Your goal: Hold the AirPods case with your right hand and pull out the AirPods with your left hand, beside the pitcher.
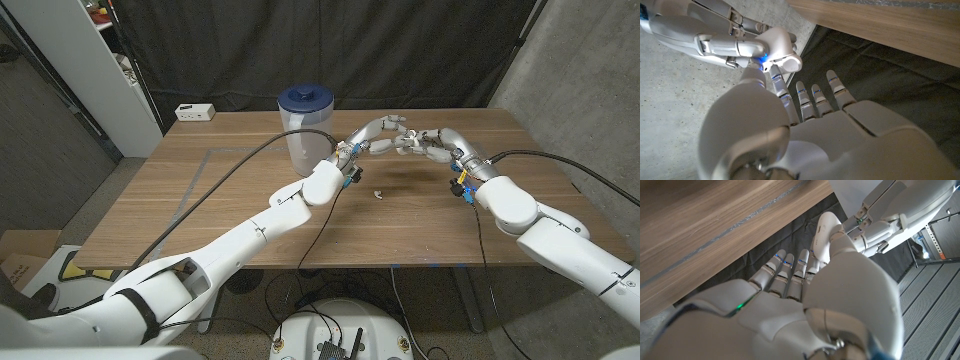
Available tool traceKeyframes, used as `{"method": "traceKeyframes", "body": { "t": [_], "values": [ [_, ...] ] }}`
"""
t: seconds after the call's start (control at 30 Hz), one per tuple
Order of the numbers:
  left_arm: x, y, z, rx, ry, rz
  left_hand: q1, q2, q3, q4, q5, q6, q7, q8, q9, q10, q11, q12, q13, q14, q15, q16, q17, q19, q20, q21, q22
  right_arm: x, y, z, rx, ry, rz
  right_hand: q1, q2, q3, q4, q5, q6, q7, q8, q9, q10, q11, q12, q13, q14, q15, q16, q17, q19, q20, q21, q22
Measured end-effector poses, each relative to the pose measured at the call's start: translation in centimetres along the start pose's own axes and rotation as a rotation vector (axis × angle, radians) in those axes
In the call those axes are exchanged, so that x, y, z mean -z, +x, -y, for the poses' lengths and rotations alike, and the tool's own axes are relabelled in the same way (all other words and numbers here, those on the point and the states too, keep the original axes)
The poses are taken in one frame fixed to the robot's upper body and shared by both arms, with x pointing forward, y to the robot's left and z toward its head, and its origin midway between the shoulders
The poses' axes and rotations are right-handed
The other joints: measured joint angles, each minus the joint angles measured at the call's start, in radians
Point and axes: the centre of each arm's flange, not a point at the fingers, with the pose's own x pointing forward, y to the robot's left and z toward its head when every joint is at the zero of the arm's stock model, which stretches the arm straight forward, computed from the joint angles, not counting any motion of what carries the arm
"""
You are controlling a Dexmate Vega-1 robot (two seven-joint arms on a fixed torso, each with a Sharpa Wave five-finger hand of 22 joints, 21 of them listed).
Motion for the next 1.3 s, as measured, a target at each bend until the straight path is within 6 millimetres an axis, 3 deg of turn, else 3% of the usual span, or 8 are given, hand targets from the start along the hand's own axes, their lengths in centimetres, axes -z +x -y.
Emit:
{"method": "traceKeyframes", "body": {
  "t": [0.57,0.9,1.17,1.3],
  "values": [
    [-0.34,-0.10,0.10,-0.022,0.018,-0.005,0.081,-0.001,0.033,-0.024,-0.004,0.098,-0.009,0.043,0.018,0.040,-0.026,0.012,0.006,0.041,0.005,0.006,-0.003,0.014,-0.004,0.000,0.005,-0.46,-0.18,-0.10,0.010,-0.032,0.022,-0.003,0.002,0.004,0.004,-0.004,-0.002,0.001,-0.004,0.000,-0.002,0.002,0.000,0.000,0.000,0.000,0.000,0.000,0.000,0.000,0.000,0.000],
    [-0.31,-0.12,0.16,-0.047,-0.009,0.002,0.091,-0.010,0.064,-0.023,-0.004,0.127,0.013,0.055,0.017,0.071,-0.036,0.022,0.009,0.073,0.002,0.016,0.000,0.020,-0.009,0.009,0.005,-0.36,-0.13,-0.07,0.009,-0.046,0.011,-0.003,0.002,0.004,0.004,0.000,-0.002,0.001,-0.006,0.000,-0.002,0.002,0.000,0.000,0.000,0.000,0.000,0.000,0.000,0.000,0.000,0.000],
    [-0.24,-0.18,0.08,-0.065,-0.042,0.007,0.109,-0.013,0.065,-0.023,-0.006,0.142,0.029,0.055,0.017,0.078,-0.039,0.026,0.014,0.086,0.004,0.016,0.005,0.025,-0.014,0.016,0.009,-0.15,-0.01,0.11,0.012,-0.054,0.001,-0.003,0.002,0.004,0.004,0.000,-0.002,0.001,-0.006,0.000,-0.002,0.002,0.000,0.000,0.000,0.000,0.000,0.000,0.000,0.000,0.000,0.000],
    [-0.33,-0.15,-0.06,-0.075,-0.066,0.015,0.132,0.003,0.067,-0.020,-0.009,0.144,0.031,0.055,0.017,0.083,-0.037,0.026,0.014,0.086,0.004,0.023,0.006,0.025,-0.014,0.016,0.009,0.07,0.08,0.28,0.015,-0.057,-0.004,-0.006,-0.001,0.004,0.004,0.000,-0.003,0.001,-0.006,0.000,-0.002,0.002,-0.006,0.000,0.000,0.000,0.000,0.000,0.000,0.000,0.000,0.000]
  ]
}}
